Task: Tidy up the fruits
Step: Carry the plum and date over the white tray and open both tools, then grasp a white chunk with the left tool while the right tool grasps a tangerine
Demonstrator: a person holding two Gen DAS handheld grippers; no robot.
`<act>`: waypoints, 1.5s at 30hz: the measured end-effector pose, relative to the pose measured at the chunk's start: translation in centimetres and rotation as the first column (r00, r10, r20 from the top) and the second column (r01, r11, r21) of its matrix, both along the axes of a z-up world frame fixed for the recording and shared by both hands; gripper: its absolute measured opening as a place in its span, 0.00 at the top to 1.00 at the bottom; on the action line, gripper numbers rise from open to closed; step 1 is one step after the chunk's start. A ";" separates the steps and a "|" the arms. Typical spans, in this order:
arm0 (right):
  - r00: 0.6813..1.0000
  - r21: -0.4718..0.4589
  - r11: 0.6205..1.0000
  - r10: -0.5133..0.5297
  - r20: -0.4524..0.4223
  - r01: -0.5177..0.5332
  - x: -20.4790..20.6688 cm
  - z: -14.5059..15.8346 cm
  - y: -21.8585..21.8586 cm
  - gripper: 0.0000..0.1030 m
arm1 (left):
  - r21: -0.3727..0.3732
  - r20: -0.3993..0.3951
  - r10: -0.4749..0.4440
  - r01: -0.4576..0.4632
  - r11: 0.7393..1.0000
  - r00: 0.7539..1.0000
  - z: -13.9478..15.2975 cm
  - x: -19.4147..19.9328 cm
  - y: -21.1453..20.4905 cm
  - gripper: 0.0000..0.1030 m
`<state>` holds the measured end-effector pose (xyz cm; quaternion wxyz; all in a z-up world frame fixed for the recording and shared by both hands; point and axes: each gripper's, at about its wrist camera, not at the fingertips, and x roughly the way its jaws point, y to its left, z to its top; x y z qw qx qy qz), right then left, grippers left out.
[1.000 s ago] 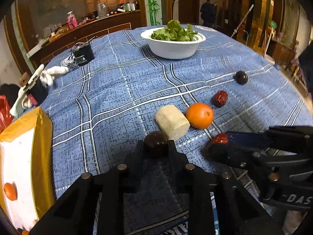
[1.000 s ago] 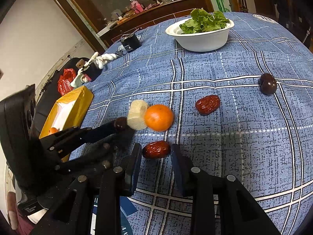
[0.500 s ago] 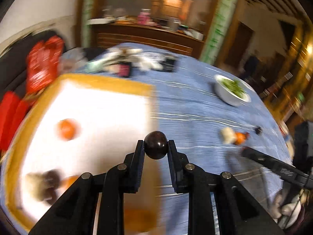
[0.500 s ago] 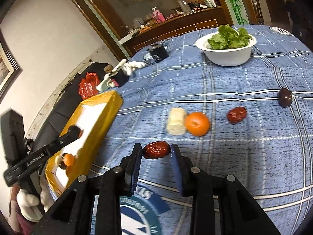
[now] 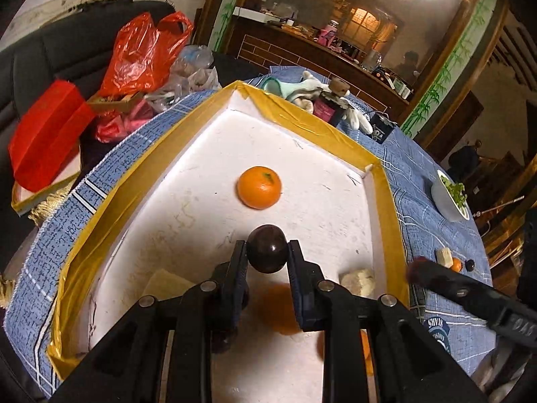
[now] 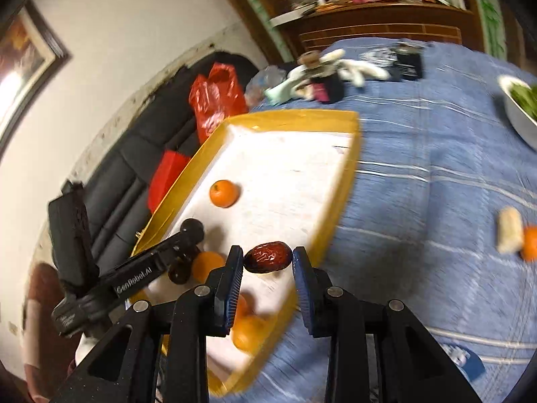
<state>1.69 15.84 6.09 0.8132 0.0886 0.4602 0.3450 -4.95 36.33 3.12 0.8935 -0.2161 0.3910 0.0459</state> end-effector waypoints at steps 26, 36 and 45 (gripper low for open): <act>0.941 -0.088 0.940 -0.319 0.111 0.329 -0.4 2.0 -14.6 0.39 | -0.101 0.121 -0.096 0.108 0.989 0.988 4.6 -2.5 -4.4 0.33; 0.855 -0.076 0.852 -0.516 0.049 0.518 0.2 -0.1 -25.9 0.39 | -0.047 0.059 -0.299 0.302 0.952 0.952 4.0 -0.3 -13.5 0.32; 0.924 -0.102 0.920 -0.370 0.094 0.379 2.7 -2.7 -21.7 0.39 | -0.012 0.004 -0.322 0.322 0.946 0.947 3.3 1.3 -16.3 0.32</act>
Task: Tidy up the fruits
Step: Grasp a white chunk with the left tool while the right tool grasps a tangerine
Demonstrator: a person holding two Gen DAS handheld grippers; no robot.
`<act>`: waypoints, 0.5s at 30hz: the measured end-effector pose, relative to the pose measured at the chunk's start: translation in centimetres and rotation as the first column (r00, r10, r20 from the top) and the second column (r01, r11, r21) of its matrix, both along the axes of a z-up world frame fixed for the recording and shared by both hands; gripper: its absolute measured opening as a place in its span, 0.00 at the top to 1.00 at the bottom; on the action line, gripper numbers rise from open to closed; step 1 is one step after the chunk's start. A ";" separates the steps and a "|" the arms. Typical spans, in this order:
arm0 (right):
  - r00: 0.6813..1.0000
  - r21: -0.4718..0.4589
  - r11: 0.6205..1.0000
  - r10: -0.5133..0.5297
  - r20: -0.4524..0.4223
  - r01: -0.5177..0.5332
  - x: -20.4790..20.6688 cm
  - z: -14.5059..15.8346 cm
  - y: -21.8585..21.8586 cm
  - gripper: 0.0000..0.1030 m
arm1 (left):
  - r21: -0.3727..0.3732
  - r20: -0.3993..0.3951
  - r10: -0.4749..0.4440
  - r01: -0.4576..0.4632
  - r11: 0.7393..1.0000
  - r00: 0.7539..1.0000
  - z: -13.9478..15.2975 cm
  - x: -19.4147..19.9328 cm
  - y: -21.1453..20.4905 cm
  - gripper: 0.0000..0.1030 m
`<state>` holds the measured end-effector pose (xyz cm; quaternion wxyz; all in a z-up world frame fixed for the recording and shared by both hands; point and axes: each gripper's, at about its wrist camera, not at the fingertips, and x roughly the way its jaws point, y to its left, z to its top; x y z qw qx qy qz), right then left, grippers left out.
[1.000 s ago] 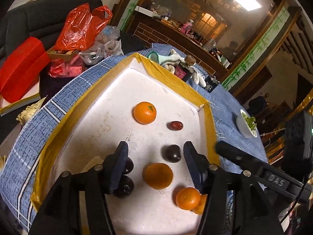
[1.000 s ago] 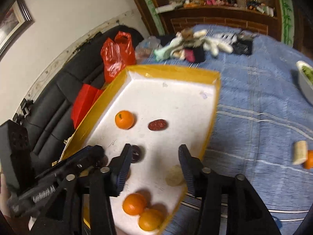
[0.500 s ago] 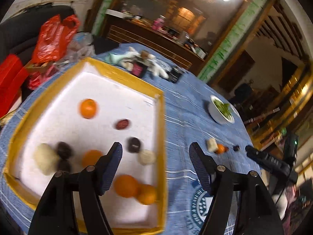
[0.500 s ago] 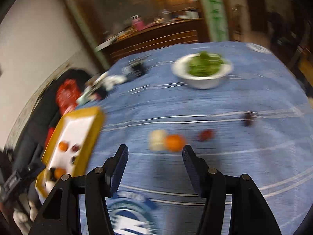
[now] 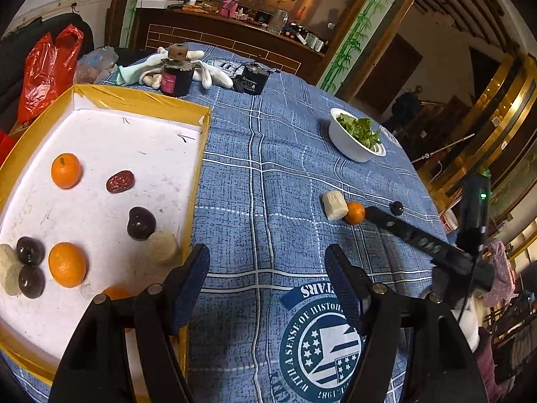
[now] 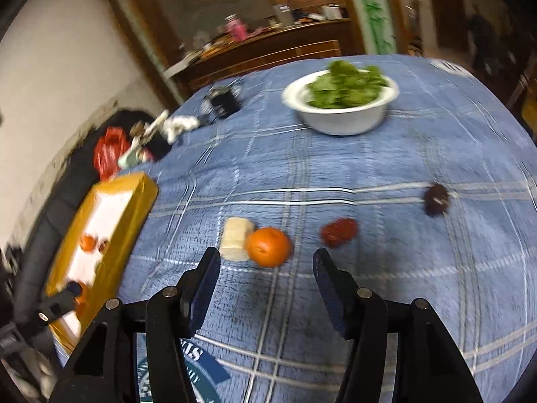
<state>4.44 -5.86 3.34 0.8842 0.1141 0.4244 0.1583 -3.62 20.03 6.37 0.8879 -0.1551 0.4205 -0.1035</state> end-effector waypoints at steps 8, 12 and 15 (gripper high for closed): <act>0.994 -0.197 0.975 0.109 0.028 -0.101 1.5 -2.1 2.8 0.45 | 0.019 -0.031 -0.002 0.002 1.000 1.000 -0.7 2.0 -1.0 0.32; 0.991 -0.155 0.980 0.133 0.028 -0.127 1.7 -2.0 2.8 0.54 | -0.002 -0.053 -0.020 0.020 1.000 0.998 -1.2 3.6 -2.2 0.32; 0.992 -0.115 0.986 0.127 0.015 -0.124 1.8 -2.2 2.1 0.66 | 0.003 -0.063 -0.035 0.036 0.999 0.997 -1.3 4.8 -3.5 0.32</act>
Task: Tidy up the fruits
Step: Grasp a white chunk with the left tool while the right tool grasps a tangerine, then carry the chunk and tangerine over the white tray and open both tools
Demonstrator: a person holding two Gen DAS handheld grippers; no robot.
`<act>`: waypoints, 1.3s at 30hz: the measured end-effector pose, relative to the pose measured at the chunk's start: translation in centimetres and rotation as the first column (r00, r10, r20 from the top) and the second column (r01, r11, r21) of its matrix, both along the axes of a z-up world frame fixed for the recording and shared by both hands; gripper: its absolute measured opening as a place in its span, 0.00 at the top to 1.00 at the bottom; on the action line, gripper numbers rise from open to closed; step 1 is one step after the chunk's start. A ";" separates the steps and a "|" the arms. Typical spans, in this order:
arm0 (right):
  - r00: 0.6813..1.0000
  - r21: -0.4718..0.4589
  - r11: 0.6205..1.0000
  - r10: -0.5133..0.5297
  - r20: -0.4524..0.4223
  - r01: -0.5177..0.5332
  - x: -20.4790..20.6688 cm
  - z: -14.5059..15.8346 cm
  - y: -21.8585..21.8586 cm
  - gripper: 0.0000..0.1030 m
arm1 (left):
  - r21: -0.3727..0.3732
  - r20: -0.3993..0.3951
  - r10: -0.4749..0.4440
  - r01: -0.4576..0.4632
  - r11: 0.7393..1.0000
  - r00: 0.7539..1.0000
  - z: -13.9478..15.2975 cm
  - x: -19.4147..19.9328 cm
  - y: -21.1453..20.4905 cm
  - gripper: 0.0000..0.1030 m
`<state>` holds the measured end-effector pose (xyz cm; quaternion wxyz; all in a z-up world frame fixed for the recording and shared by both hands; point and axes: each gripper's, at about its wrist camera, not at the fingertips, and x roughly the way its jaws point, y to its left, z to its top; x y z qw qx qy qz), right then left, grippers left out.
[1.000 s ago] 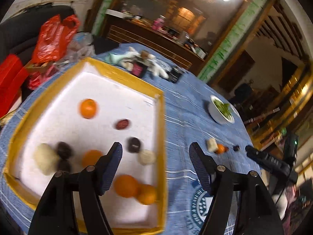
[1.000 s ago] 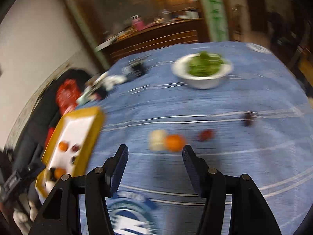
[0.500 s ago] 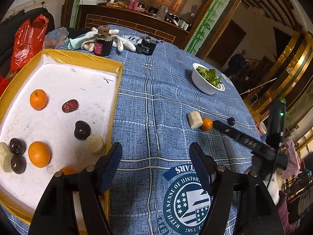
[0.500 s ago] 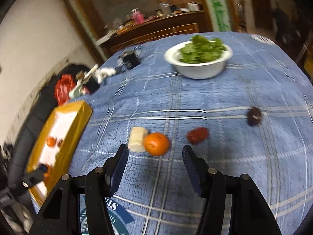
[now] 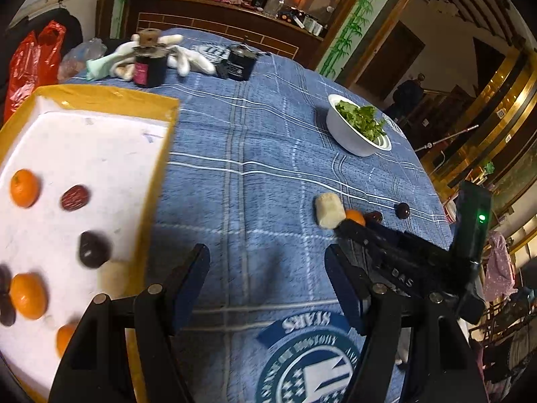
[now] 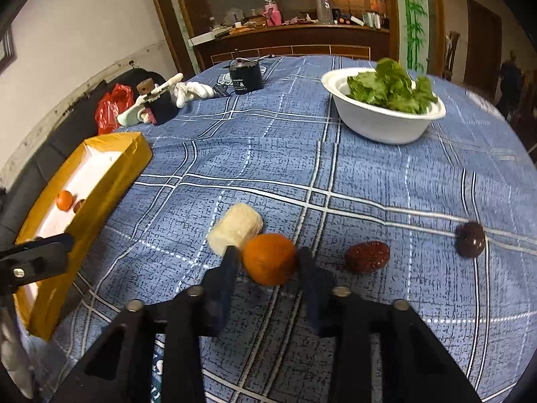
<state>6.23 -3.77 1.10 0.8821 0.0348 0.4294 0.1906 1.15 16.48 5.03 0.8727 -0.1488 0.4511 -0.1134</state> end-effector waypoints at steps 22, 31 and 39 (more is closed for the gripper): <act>0.991 0.183 0.974 -0.127 -0.027 0.130 0.2 1.9 -5.7 0.66 | 0.376 -0.002 -0.166 0.155 0.913 0.986 -3.9 6.1 -12.0 0.73; 0.995 0.180 0.979 -0.096 -0.009 0.096 -0.5 2.0 -4.3 0.66 | 0.139 0.085 0.026 -0.037 0.990 0.996 1.6 -0.2 -0.4 0.73; 0.995 0.306 0.951 0.059 -0.083 -0.031 -2.8 2.4 2.4 0.65 | 0.067 0.060 0.318 -0.322 0.944 0.946 1.3 -6.4 14.2 0.73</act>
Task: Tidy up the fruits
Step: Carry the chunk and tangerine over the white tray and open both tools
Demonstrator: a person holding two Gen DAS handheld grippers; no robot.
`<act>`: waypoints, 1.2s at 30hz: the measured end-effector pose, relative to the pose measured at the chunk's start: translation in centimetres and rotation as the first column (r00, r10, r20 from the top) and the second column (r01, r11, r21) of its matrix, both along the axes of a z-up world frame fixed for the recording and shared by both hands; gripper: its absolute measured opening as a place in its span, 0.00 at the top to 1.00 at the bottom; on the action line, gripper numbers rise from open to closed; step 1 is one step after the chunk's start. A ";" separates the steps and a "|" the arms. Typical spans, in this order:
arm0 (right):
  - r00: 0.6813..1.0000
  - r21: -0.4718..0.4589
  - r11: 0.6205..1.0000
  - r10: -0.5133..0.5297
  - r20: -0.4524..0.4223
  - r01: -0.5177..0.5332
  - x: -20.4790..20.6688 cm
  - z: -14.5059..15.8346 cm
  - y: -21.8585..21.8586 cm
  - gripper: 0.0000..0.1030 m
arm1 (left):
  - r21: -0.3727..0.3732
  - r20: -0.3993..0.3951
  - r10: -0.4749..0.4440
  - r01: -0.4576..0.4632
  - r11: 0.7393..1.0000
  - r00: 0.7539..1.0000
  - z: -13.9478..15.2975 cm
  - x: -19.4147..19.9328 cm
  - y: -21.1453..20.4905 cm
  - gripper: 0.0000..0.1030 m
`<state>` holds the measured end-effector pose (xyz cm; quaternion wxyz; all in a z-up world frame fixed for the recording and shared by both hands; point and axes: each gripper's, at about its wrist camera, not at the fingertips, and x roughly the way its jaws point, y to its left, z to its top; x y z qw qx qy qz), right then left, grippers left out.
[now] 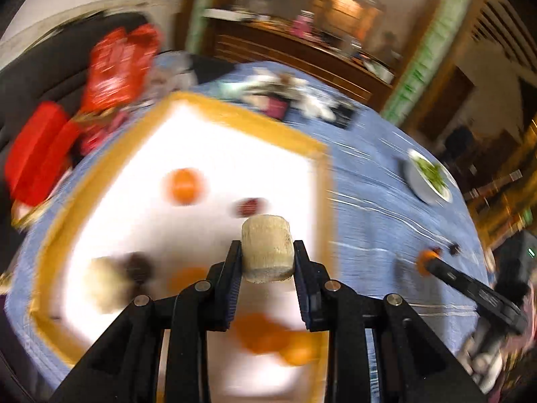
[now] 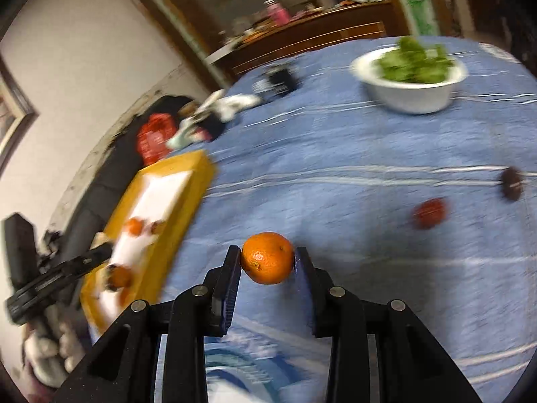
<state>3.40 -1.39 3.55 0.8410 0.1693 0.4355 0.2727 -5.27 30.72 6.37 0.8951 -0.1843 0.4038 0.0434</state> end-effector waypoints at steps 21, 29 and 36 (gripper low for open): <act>0.968 -0.128 0.960 0.249 -0.018 -0.250 -2.2 0.9 20.6 0.59 | -0.180 0.041 0.027 -0.019 0.984 0.999 -2.4 -3.6 6.5 0.47; 0.979 -0.110 0.974 0.203 0.035 -0.198 -3.0 2.8 18.6 0.39 | -0.164 0.062 0.084 -0.073 0.984 0.995 -0.4 -4.9 6.6 0.24; 0.990 -0.062 0.991 0.120 0.067 -0.116 -4.7 3.9 13.5 0.38 | -0.092 0.089 0.019 -0.011 0.996 0.996 1.5 -5.3 2.8 0.18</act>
